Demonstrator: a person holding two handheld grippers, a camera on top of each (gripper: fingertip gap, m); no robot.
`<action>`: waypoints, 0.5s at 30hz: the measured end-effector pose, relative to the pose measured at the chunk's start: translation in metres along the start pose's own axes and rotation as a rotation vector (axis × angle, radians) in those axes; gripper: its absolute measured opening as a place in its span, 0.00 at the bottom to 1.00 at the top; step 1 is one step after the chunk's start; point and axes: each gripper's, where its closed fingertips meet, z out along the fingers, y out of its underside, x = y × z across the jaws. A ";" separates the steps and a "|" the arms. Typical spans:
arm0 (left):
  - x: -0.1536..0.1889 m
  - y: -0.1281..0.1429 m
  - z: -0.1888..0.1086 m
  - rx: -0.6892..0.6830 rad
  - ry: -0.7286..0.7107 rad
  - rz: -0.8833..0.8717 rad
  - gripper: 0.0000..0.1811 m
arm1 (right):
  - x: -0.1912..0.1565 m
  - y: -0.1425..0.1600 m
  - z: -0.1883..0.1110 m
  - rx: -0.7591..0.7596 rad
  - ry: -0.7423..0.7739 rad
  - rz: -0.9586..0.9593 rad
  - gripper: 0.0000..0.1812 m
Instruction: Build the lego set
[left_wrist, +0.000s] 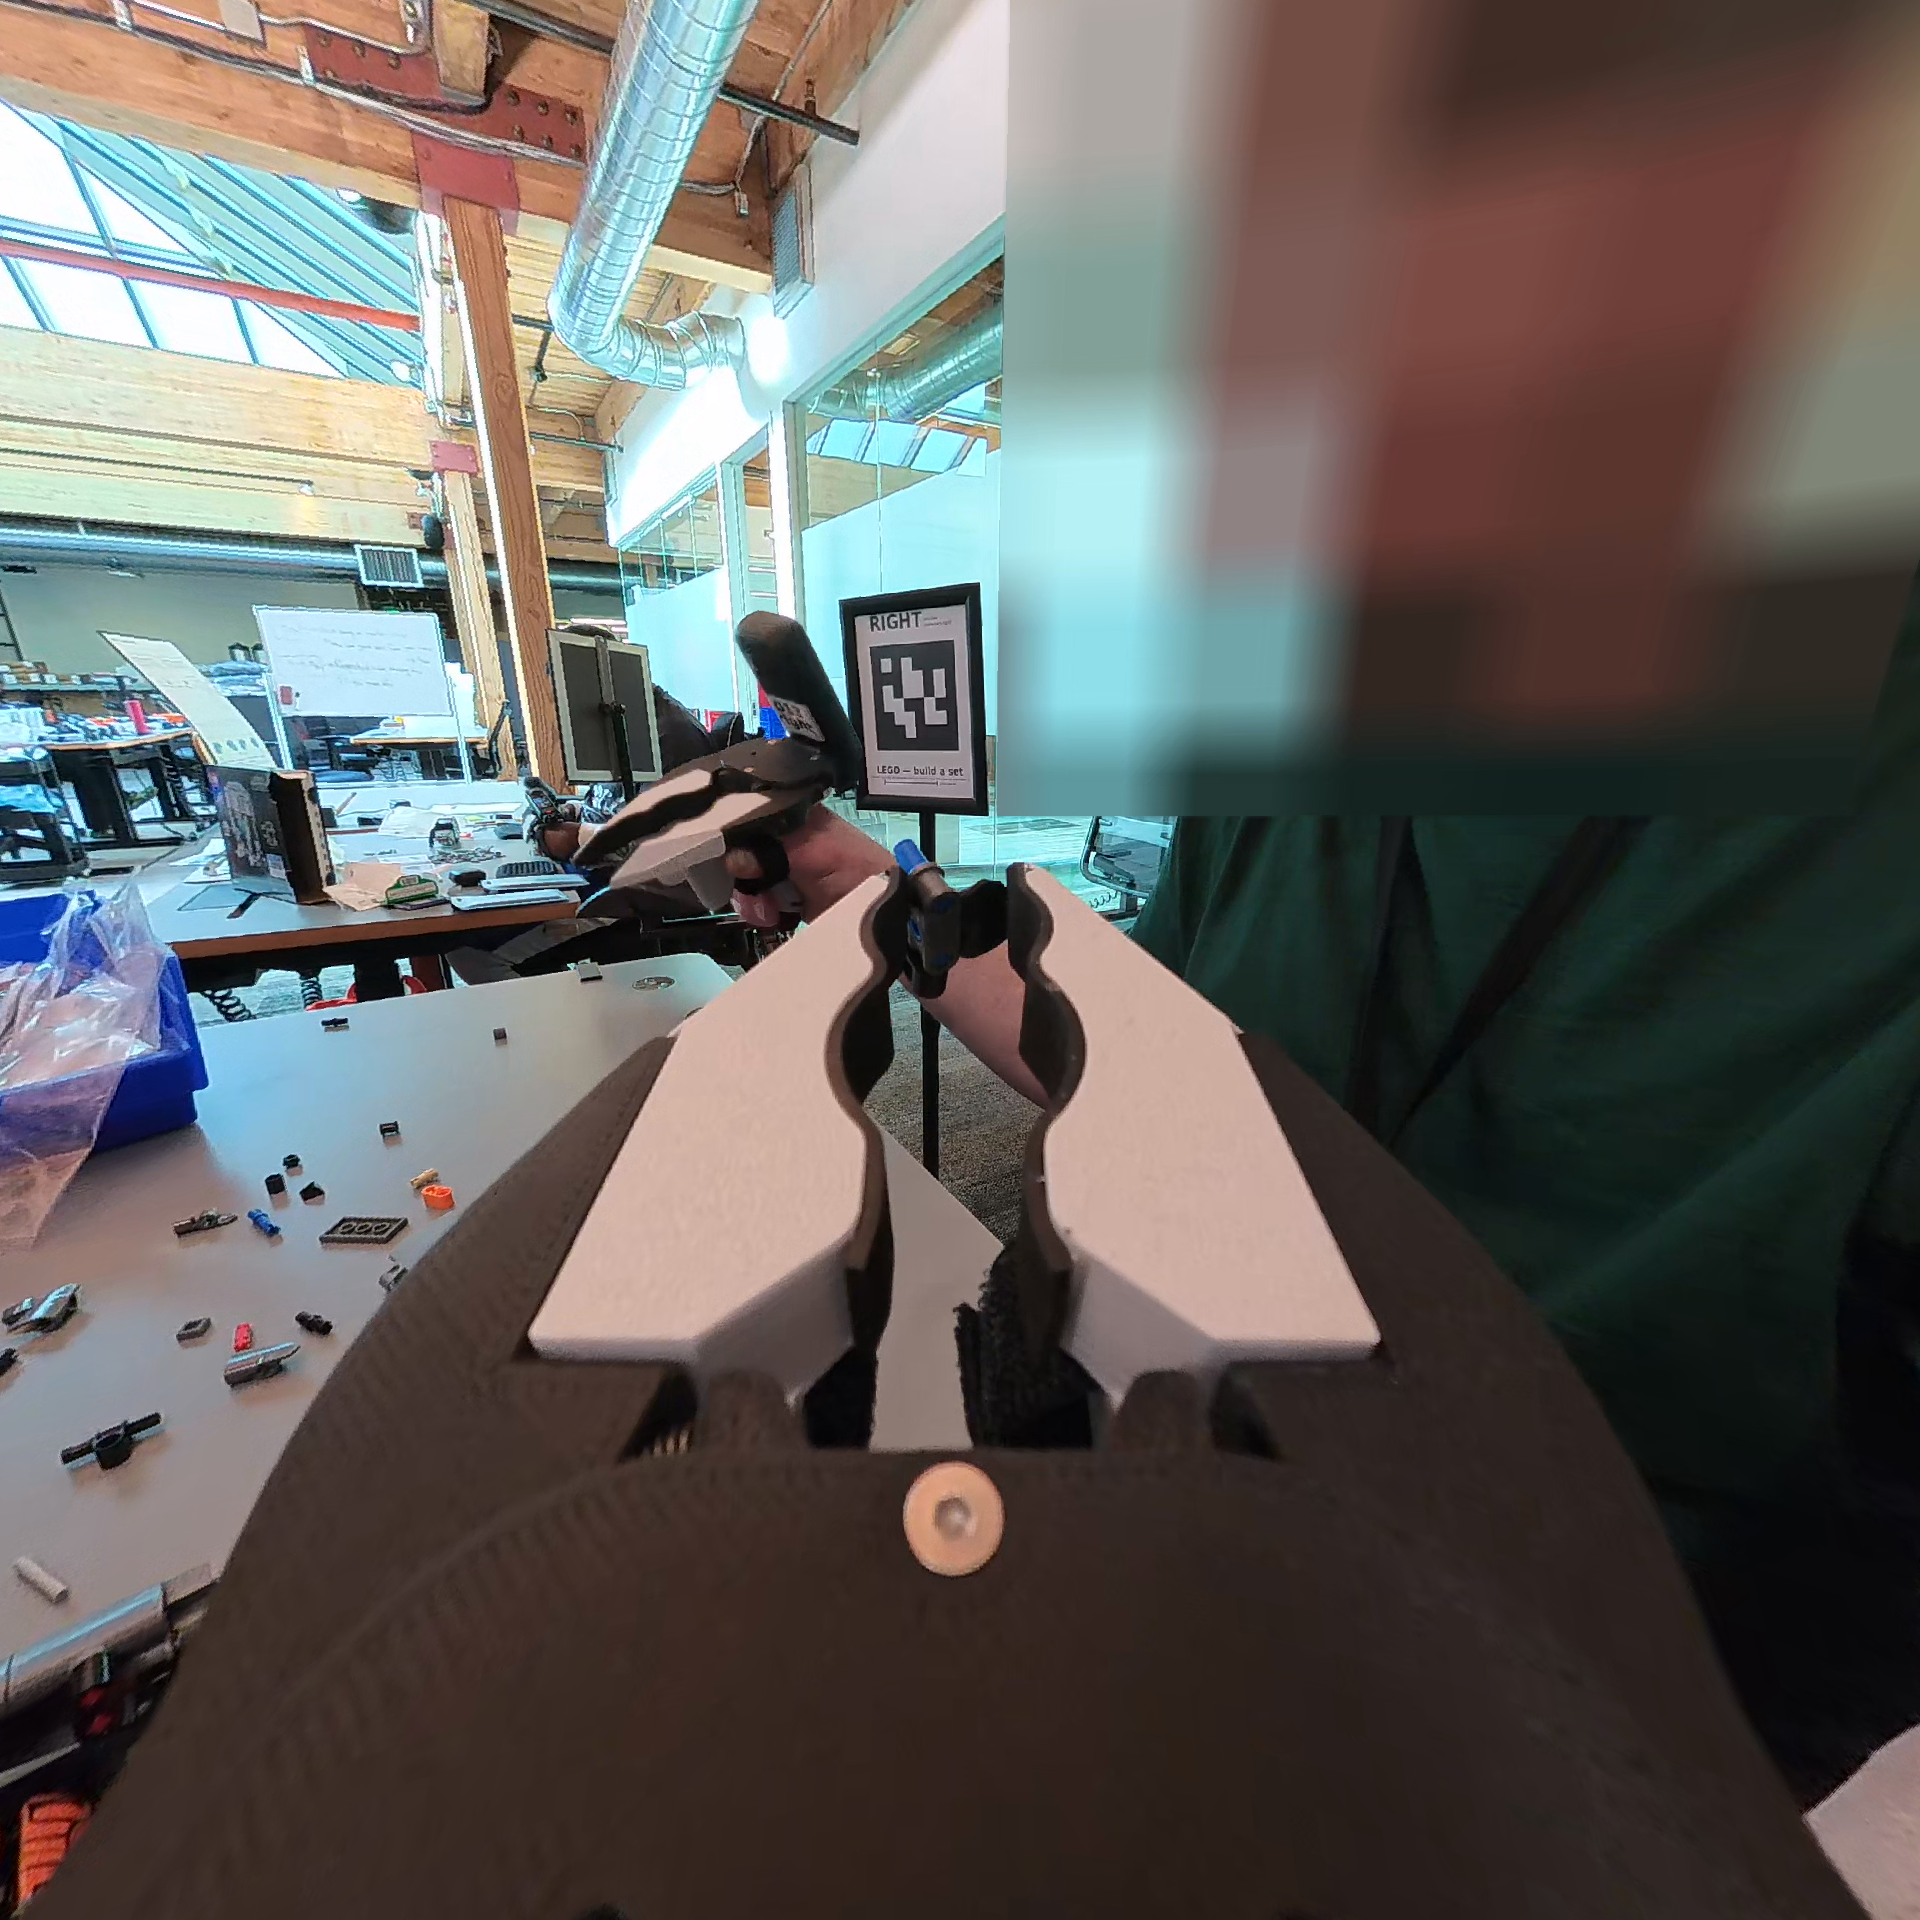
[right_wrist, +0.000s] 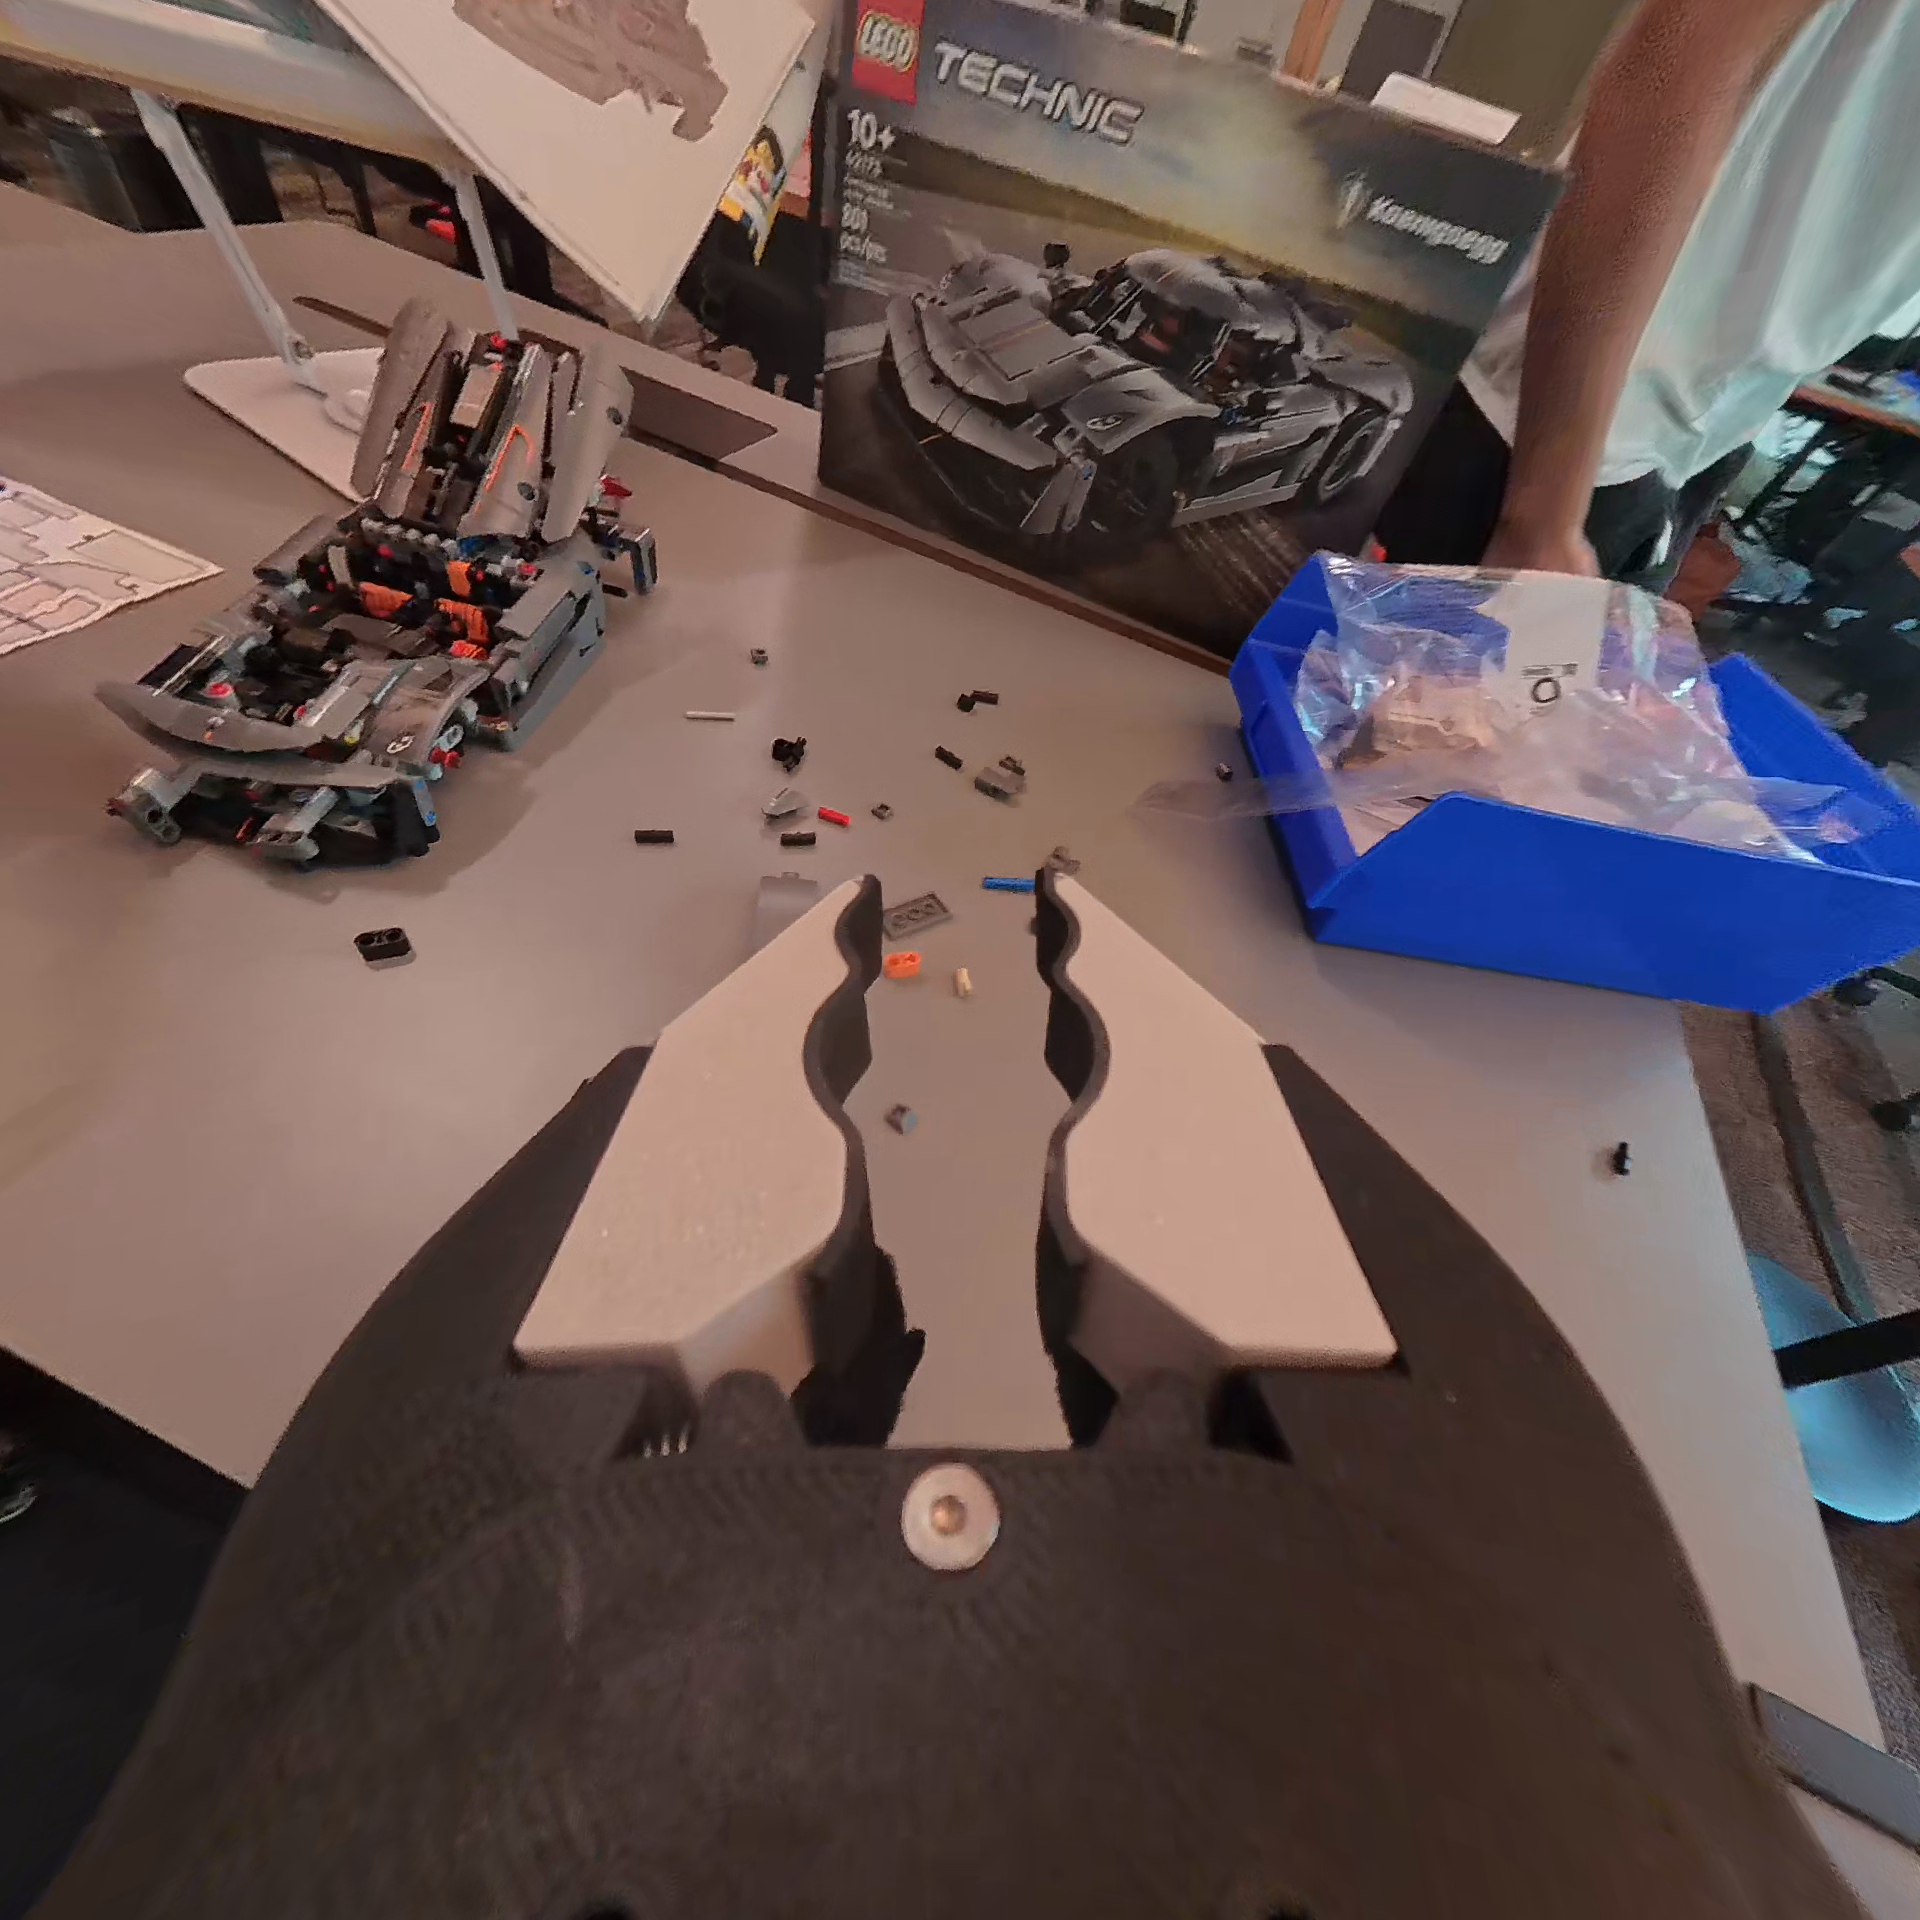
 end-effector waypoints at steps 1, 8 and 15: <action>0.000 0.000 0.000 0.000 0.000 0.000 0.09 | 0.004 -0.002 -0.003 0.014 0.019 0.005 0.15; -0.001 0.002 0.001 -0.004 0.000 -0.005 0.09 | 0.050 -0.053 -0.080 0.330 0.288 0.043 0.14; -0.003 0.005 0.002 -0.012 -0.002 -0.017 0.09 | 0.063 -0.068 -0.128 0.384 0.383 0.002 0.13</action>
